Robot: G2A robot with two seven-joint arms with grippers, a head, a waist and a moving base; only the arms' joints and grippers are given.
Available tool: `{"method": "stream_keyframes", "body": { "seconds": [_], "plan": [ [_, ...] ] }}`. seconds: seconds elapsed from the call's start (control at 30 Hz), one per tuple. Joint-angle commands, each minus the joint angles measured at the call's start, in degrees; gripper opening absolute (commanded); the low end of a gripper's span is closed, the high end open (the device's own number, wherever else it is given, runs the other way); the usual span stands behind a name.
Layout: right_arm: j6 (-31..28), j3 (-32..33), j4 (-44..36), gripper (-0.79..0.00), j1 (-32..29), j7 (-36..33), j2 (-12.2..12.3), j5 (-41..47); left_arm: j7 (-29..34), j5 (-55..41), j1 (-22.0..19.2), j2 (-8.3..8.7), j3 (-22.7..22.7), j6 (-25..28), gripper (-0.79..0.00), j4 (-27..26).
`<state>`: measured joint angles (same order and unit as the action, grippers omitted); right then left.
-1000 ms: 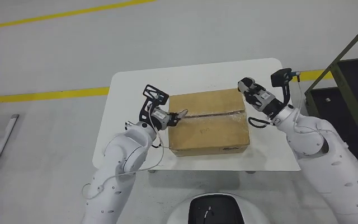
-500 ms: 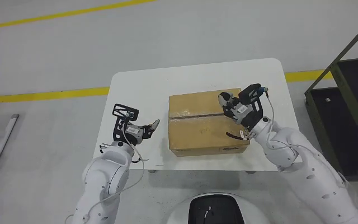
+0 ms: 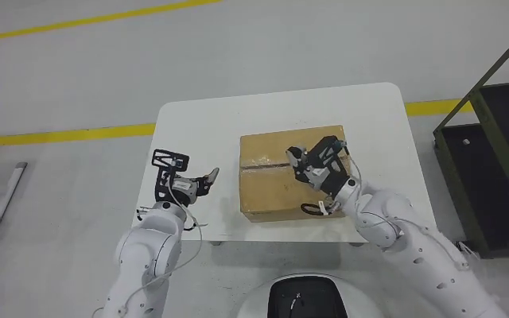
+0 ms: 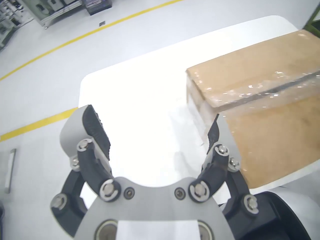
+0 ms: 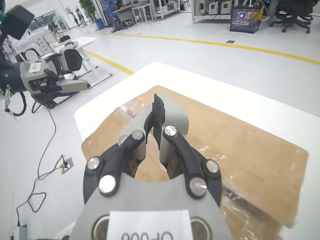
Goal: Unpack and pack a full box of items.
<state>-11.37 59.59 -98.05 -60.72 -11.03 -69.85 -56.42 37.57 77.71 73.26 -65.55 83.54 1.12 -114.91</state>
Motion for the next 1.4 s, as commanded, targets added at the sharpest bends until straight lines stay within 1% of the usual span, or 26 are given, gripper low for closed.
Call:
{"method": "stream_keyframes", "body": {
  "seconds": [0.0, 0.07, 0.27, 0.4, 0.5, 0.63, 0.83, 1.37],
  "plan": [
    [0.66, -3.08, 1.78, -0.785, 1.97, 0.49, -0.81, 0.21, 1.28, 0.78, 0.65, -0.12, 1.34, -4.43, 0.000, 0.15],
    [0.91, -6.55, 3.57, -0.785, 4.73, -0.18, -1.74, -1.26, 1.50, 0.89, 1.33, -0.16, 2.62, -6.31, 0.000, 0.11],
    [2.08, -13.74, 8.46, -0.785, 11.37, 1.03, -4.64, -1.78, 1.89, 2.05, 2.42, 0.01, 4.89, -4.71, 0.000, -0.23],
    [3.14, -16.51, 12.39, -0.785, 13.94, 1.76, -6.25, -1.49, 1.57, 1.80, 2.22, -0.06, 4.54, -3.53, 0.000, -0.31],
    [3.72, -17.26, 15.62, -0.785, 15.10, 1.31, -7.14, -0.31, 1.44, 1.49, 1.99, -0.12, 3.86, -2.72, 0.000, -0.31],
    [4.60, -16.64, 18.23, -0.785, 14.99, 1.06, -7.62, 0.63, 1.44, 1.49, 1.99, -0.12, 3.86, -2.72, 0.000, -0.31],
    [5.50, -14.20, 18.24, -0.785, 12.96, 0.47, -7.35, -0.25, 1.44, 1.49, 1.99, -0.12, 3.86, -2.72, 0.000, -0.31],
    [6.51, -2.49, 8.46, -0.785, 2.19, -3.62, -4.40, -4.77, 1.44, 1.49, 1.99, -0.12, 3.86, -2.72, 0.000, -0.31]
  ]
}}
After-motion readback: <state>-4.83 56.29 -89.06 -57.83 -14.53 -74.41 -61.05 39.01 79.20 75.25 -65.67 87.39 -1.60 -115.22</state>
